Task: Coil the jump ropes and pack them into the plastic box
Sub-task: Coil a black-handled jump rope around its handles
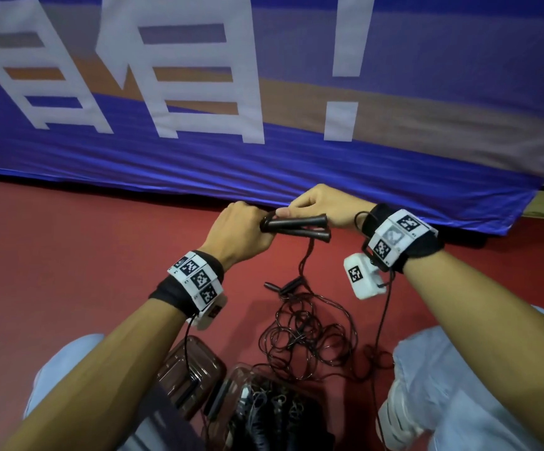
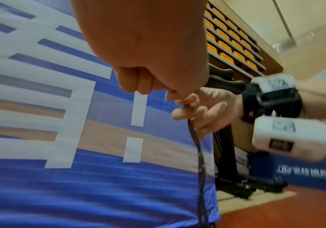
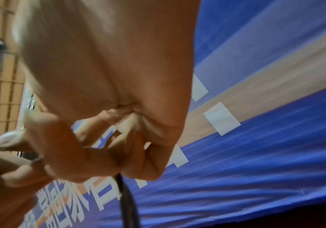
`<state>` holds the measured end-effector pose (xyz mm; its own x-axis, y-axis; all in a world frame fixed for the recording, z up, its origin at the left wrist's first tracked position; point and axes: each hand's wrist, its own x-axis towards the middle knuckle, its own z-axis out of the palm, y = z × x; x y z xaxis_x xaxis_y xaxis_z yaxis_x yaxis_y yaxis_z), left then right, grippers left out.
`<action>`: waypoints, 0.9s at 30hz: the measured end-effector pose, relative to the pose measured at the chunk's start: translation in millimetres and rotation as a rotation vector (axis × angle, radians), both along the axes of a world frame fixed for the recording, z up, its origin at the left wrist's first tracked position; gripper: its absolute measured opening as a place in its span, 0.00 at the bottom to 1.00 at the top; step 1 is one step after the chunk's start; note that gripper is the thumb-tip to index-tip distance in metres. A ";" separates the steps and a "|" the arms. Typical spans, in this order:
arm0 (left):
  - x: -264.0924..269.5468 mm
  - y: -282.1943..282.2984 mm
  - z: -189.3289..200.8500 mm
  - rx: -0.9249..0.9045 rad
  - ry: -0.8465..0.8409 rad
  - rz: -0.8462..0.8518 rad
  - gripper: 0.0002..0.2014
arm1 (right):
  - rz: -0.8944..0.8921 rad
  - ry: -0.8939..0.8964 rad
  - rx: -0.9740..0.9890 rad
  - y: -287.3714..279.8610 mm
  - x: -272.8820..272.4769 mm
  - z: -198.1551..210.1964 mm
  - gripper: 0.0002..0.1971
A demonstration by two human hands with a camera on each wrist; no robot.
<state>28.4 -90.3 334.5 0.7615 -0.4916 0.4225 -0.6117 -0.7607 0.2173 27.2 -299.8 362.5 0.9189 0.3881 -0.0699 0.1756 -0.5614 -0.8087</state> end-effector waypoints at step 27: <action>18.0 -3.5 -38.1 0.055 0.515 0.414 0.13 | 0.062 -0.399 -0.700 58.7 -31.5 -46.0 0.11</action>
